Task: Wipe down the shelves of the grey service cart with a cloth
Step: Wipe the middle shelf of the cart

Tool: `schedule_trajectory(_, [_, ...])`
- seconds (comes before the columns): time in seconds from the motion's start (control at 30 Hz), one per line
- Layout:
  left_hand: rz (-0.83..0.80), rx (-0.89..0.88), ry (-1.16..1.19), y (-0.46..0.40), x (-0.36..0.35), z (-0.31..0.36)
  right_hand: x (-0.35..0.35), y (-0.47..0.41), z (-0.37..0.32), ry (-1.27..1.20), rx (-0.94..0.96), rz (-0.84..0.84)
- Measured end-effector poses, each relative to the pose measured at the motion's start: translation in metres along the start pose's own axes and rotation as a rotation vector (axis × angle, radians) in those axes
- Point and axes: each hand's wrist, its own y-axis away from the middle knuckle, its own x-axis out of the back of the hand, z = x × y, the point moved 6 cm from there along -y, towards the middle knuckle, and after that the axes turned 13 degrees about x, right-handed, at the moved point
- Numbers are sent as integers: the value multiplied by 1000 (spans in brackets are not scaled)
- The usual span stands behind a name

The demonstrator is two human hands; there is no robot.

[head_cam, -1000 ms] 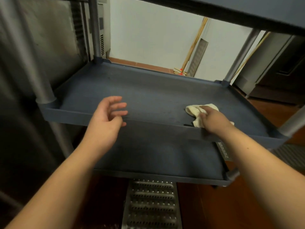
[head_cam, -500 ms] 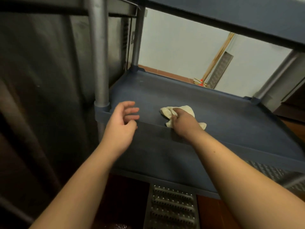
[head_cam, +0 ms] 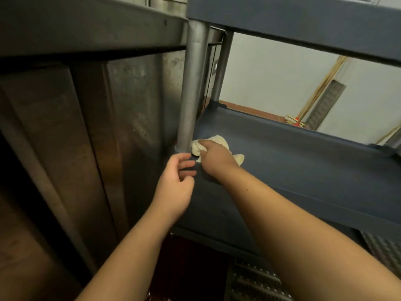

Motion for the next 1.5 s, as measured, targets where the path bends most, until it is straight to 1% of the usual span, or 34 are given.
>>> schedule_trajectory(0.07, [14,0,-6,1,6,1,-1,-2,-1,-4,-2,4])
schedule_trajectory(0.23, [16,-20,-8,5,1,9,5,3,7,101,53,39])
schedule_trajectory(0.37, [-28,-19,-5,12,-32,11,23,23,32,148,31,69])
schedule_trajectory(0.53, [-88,-44,17,22,-82,11,53,61,86,144,-27,76])
schedule_trajectory(0.7, [-133,-69,48,28,-136,15,96,114,154,148,-120,107])
schedule_trajectory(0.83, [-177,-92,84,36,-181,14,133,164,214,159,-208,162])
schedule_trajectory(1.0, [-263,-96,81,49,-238,1,187,233,299,178,-374,230])
schedule_trajectory(1.23, [-357,-127,126,62,-291,-12,258,321,405,231,-592,293])
schedule_trajectory(1.37, [-413,-161,107,65,-309,-15,271,336,430,214,-633,330])
schedule_trajectory(1.5, [-414,-178,116,62,-303,-11,268,327,427,193,-641,313])
